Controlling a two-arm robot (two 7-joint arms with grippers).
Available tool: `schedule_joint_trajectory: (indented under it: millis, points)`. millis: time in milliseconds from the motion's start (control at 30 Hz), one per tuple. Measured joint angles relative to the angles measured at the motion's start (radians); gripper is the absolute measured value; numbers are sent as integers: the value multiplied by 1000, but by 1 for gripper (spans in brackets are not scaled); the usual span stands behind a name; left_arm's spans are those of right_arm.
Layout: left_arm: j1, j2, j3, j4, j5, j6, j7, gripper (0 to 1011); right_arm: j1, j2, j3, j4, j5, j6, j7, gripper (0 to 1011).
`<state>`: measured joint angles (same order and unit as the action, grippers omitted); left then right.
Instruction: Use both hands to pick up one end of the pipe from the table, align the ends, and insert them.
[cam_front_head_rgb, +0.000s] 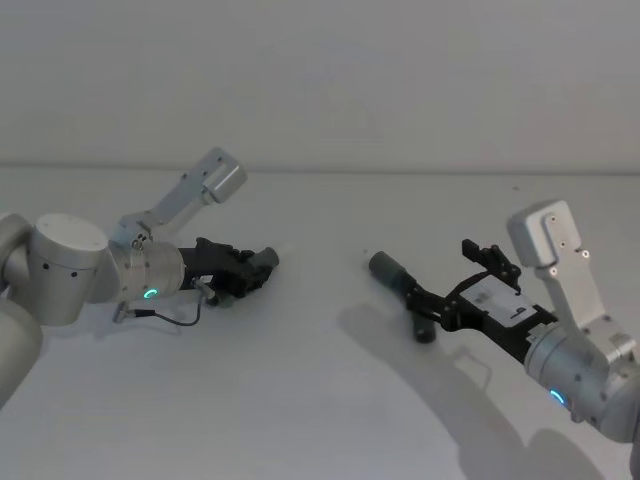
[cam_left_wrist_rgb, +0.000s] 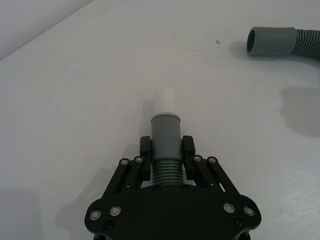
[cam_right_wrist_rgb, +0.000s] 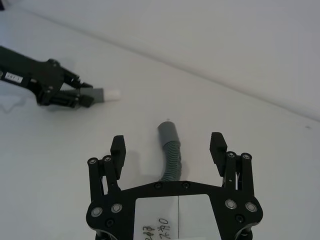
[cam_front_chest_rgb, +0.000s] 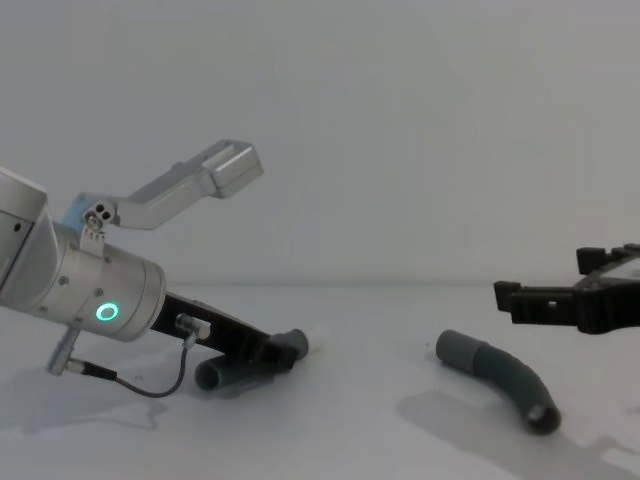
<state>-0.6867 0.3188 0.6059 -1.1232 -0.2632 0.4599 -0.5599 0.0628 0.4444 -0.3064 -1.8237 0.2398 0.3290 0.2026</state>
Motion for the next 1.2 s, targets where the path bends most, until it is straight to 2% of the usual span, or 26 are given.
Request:
schedule_joint_trajectory:
  millis: [333, 667, 1200]
  points:
    - [0, 0, 0, 0, 0, 0, 0, 355, 57, -7, -13, 28, -2, 80, 34, 1001]
    - [0, 0, 0, 0, 0, 0, 0, 355, 109, -25, -9, 72, 22, 174, 67, 1001]
    - [0, 0, 0, 0, 0, 0, 0, 355, 178, -46, -33, 162, 36, 252, 108, 1001]
